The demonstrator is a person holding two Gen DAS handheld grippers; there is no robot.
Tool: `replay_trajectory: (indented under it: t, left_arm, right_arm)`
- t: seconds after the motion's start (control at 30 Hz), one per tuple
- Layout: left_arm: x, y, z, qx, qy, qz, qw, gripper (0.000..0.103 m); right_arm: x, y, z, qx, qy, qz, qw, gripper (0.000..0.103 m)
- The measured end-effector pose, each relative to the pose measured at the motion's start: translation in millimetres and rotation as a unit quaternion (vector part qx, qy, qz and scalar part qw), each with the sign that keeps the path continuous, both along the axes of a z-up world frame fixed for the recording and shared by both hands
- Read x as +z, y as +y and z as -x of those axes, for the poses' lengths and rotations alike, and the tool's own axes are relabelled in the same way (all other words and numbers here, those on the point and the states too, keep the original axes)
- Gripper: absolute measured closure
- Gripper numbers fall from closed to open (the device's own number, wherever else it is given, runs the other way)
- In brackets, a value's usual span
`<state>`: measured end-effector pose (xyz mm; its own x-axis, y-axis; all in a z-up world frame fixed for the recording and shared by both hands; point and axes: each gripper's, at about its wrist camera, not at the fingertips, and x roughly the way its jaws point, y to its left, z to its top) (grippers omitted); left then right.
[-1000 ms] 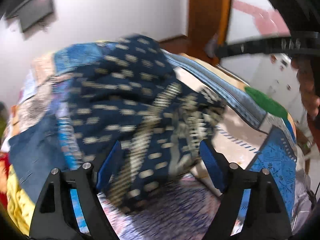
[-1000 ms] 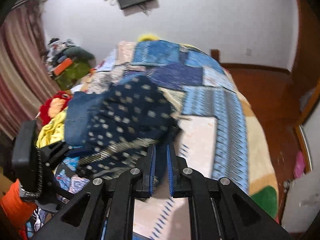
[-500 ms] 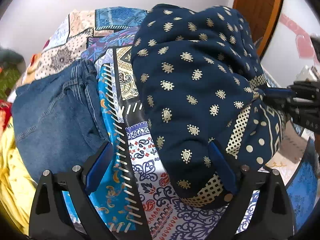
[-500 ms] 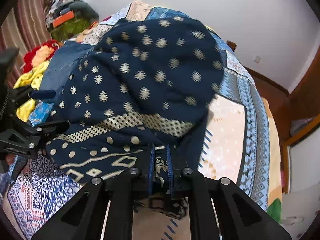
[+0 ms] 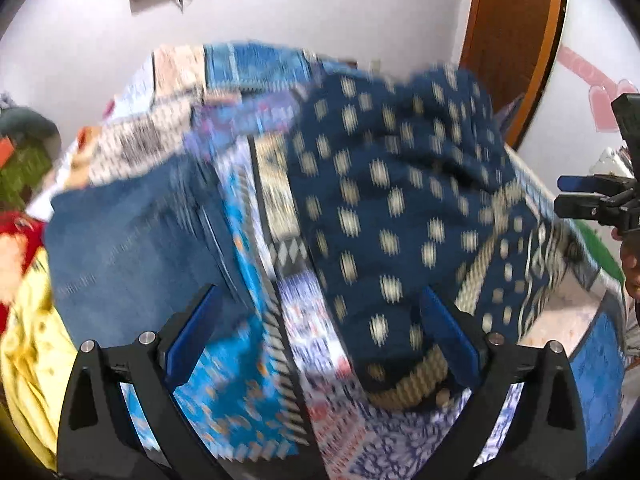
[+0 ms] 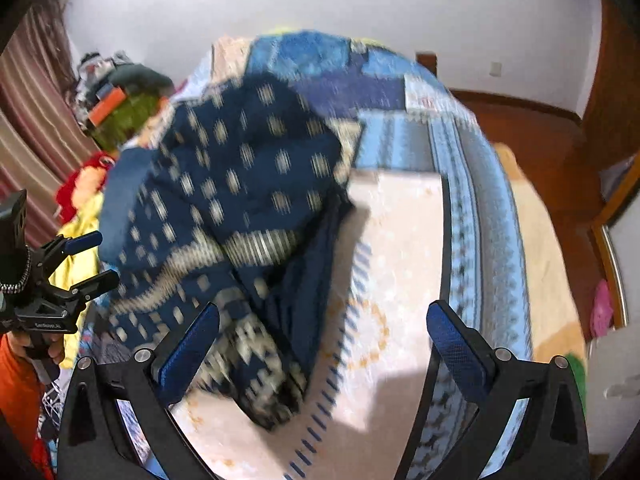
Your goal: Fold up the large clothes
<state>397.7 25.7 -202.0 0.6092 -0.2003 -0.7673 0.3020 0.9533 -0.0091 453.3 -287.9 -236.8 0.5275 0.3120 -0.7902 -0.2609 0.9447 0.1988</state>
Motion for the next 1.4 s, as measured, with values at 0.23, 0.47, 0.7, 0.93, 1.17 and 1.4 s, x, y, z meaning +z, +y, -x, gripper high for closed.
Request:
replay_trajectory:
  t: [0.23, 0.47, 0.7, 0.93, 1.17, 1.4]
  left_arm:
    - [27.0, -6.8, -76.7, 0.022, -0.026, 0.039, 0.9987, 0.002]
    - [-4.8, -15.1, -165.8, 0.045, 0.015, 0.088, 0.995, 0.002]
    - [-22.0, -21.0, -181.1, 0.07, -0.002, 0.055, 0.996, 0.0]
    - [9.2, -22.5, -185.8, 0.127, -0.053, -0.045, 0.9895, 0.008]
    - [44.8, 7.7, -148.6, 0.09, -0.021, 0.038, 0.9949, 0.012]
    - [3.0, -19.9, -54.3, -0.047, 0.069, 0.042, 0.9956, 0.009]
  right_arm:
    - [25.8, 30.0, -65.4, 0.024, -0.022, -0.02, 0.999, 0.0]
    - [8.2, 54.4, -134.5, 0.03, -0.003, 0.022, 0.999, 0.019]
    - [-23.0, 14.7, -157.3, -0.026, 0.021, 0.016, 0.999, 0.022]
    - [13.5, -2.5, -106.3, -0.017, 0.006, -0.005, 1.0, 0.029]
    - [30.7, 29.2, -45.4, 0.058, 0.002, -0.025, 0.998, 0.029]
    - [-23.9, 33.3, 8.1, 0.072, 0.048, 0.013, 0.996, 0.029]
